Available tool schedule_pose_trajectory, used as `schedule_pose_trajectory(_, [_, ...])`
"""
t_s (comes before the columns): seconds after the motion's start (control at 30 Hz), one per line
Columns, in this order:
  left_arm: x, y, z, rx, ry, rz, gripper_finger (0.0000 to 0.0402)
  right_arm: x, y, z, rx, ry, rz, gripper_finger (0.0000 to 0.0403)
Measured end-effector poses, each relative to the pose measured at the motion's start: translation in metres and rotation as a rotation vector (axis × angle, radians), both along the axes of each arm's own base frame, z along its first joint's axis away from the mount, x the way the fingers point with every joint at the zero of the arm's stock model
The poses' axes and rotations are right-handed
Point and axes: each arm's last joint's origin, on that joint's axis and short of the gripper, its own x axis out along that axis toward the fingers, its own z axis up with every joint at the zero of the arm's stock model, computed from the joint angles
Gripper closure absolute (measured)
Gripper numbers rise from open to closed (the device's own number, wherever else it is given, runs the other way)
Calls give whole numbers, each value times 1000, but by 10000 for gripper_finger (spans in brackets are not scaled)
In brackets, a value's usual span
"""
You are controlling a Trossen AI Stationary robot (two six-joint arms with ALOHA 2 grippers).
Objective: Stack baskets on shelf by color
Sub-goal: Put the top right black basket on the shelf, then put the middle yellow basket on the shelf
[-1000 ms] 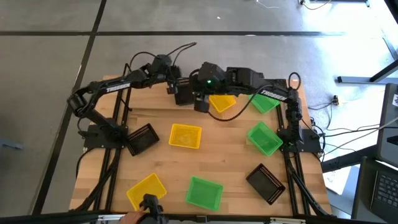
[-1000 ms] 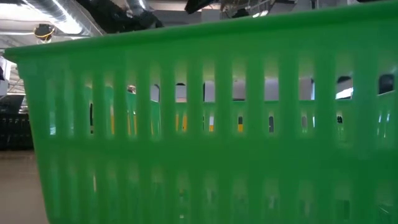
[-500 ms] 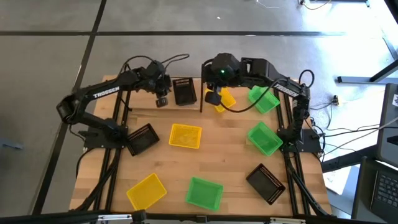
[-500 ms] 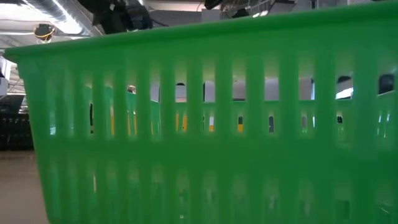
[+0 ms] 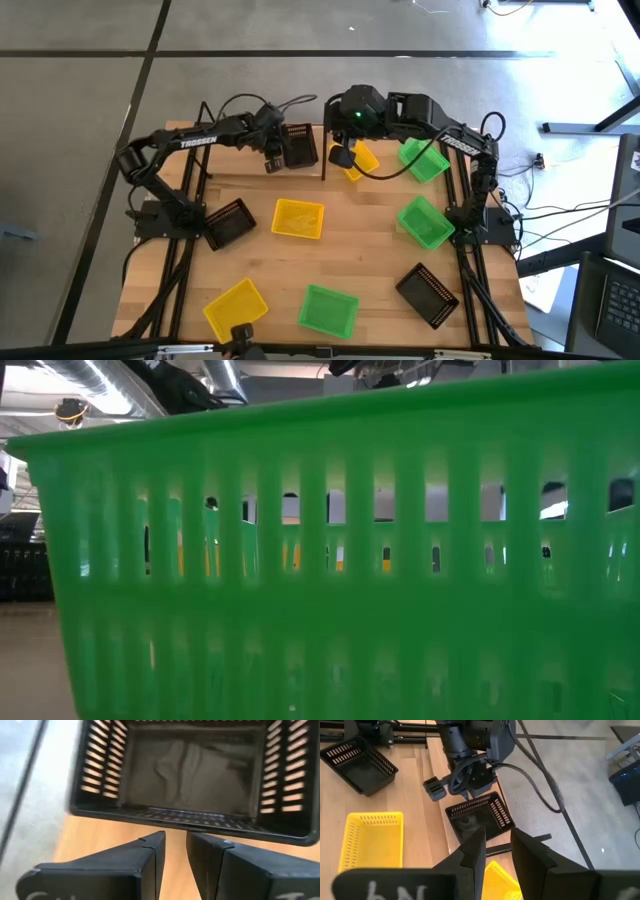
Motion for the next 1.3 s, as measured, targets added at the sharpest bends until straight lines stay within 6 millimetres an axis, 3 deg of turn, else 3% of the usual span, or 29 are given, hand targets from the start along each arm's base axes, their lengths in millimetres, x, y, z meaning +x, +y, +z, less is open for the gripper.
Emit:
schedule_pose_trajectory(0.37, [6,7,-3,105,26,-31,331,0,0,-1,-2,9,3,313])
schedule_pose_trajectory(0.5, [-2,6,11,185,53,32,331,-1,0,0,-11,16,12,313])
schedule_pose_trajectory(0.63, [-12,-3,29,157,-15,67,331,-3,0,-3,-42,71,52,313])
schedule_pose_trajectory(0.8, [-26,-30,58,115,-110,63,331,-10,-2,-3,-6,119,138,313])
schedule_pose_trajectory(0.93, [-35,-63,82,117,-181,-19,331,-15,-3,-5,70,146,258,313])
schedule_pose_trajectory(1.13, [-47,-108,111,77,-350,-69,331,-18,-2,-20,188,233,499,313])
schedule_pose_trajectory(1.3, [-57,-134,122,62,-413,-99,331,-13,-1,-40,135,325,627,313])
